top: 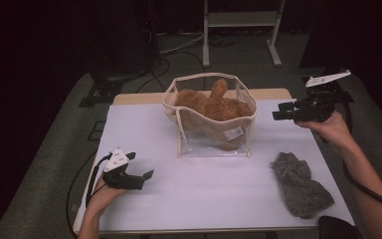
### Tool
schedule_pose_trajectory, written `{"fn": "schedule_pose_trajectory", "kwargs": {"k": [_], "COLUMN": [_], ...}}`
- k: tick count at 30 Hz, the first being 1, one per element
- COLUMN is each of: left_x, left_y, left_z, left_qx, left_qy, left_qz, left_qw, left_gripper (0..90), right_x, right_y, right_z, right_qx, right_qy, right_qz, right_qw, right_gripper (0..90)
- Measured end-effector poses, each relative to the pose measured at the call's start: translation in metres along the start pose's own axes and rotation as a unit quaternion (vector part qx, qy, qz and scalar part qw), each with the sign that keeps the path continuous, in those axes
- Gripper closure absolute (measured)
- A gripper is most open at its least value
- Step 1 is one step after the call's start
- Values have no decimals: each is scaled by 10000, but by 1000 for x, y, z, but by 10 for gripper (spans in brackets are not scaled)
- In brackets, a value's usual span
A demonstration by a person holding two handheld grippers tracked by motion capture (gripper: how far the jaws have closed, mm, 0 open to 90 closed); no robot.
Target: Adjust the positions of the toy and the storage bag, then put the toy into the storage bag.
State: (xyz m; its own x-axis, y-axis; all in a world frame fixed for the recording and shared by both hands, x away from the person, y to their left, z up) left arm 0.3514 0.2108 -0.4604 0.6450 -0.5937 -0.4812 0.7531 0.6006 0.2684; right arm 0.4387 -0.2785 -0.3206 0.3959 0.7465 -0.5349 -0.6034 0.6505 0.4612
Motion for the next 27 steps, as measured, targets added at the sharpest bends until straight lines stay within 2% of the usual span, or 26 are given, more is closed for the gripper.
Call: {"fn": "schedule_pose_trajectory", "kwargs": {"k": [11, 22, 25, 27], "left_x": [1, 2, 2, 1], "left_y": [-1, -2, -3, -4], "left_z": [1, 3, 5, 10], "left_qx": [-6, -25, 64, 61], "left_qy": [11, -20, 13, -76], "left_qz": [-14, -6, -19, -16], "left_qw": [10000, 10000, 10000, 10000], "left_gripper": [57, 57, 56, 57], "right_x": [6, 9, 7, 5], "right_y": [-14, -16, -15, -15], "right_z": [-30, -38, -43, -48], "right_qx": [196, 216, 206, 237], "right_qy": [60, 112, 56, 32], "right_qz": [40, 91, 118, 131], "right_qw": [9998, 9997, 9997, 9996], "right_gripper": [369, 366, 364, 364]}}
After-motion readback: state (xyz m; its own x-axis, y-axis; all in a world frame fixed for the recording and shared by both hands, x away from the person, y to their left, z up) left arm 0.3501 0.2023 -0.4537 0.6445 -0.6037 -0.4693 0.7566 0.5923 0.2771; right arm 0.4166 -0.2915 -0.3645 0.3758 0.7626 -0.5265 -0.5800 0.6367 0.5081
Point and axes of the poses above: each handheld gripper's, and its own axes: x roughly forward along the jaws, z roughly out of its top, y roughly to its left, the point moved 6 cm from there along x, roughly forward along the jaws, and after that the axes turned 15 degrees about x, right-handed, at the moved point
